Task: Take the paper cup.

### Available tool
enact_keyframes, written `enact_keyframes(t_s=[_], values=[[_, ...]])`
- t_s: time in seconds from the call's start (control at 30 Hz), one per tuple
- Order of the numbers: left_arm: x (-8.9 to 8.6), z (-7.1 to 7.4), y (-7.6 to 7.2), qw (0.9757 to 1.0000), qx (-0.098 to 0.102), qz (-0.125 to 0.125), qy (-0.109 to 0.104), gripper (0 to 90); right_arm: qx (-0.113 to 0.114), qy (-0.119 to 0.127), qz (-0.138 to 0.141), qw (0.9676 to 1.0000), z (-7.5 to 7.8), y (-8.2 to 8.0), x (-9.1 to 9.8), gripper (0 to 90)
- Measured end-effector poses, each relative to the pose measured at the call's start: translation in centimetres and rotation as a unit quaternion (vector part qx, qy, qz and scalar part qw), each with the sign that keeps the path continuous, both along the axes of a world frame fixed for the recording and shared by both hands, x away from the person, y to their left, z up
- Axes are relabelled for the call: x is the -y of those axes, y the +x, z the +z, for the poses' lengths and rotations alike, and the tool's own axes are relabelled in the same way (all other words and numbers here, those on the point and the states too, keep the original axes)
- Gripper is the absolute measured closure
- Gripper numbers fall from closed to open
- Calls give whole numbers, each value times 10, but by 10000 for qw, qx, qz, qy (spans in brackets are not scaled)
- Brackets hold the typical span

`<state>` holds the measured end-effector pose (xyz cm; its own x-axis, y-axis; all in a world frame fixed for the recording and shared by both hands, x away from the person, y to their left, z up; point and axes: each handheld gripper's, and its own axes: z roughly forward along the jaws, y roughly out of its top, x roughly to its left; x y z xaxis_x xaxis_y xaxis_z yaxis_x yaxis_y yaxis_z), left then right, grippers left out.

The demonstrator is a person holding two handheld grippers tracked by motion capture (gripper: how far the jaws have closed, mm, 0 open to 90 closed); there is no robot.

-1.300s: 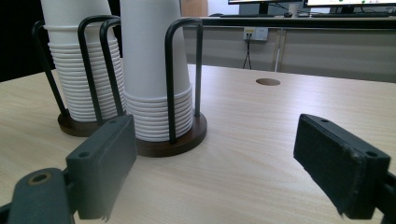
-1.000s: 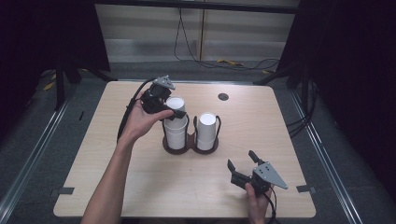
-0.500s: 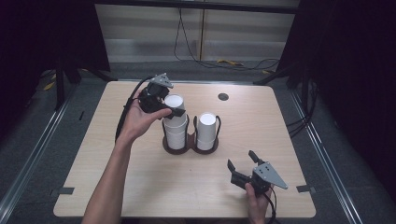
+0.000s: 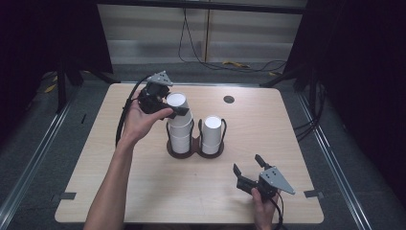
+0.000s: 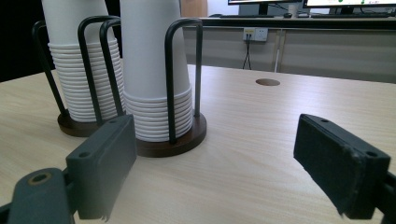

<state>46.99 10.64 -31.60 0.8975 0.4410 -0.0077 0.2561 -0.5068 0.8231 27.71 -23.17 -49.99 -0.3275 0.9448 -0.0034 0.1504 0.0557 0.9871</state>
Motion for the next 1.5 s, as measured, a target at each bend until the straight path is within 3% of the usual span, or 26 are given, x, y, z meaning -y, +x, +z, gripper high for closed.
enact_keyframes(t_s=[0.13,0.33,0.47,0.57,0.73,1.0,1.5], values=[[-3,1,-1,9998,-58,-79,-149,330,-6,5,0,10000,0,0,0,131],[-7,6,-6,9997,135,-50,-198,330,-6,2,-1,10000,0,0,0,131],[-13,7,-12,9987,184,-24,-478,330,-2,11,-4,10000,0,0,0,131],[-14,8,-16,9985,299,-14,-468,330,-4,-1,1,10000,0,0,0,131],[-18,7,-19,9968,312,88,-728,329,-15,9,-1,10000,0,0,0,131],[-25,6,-24,9949,324,116,-952,329,-17,1,15,10000,0,0,0,131],[-38,11,-43,9902,621,241,-1224,329,-15,1,9,10000,0,0,0,132]])
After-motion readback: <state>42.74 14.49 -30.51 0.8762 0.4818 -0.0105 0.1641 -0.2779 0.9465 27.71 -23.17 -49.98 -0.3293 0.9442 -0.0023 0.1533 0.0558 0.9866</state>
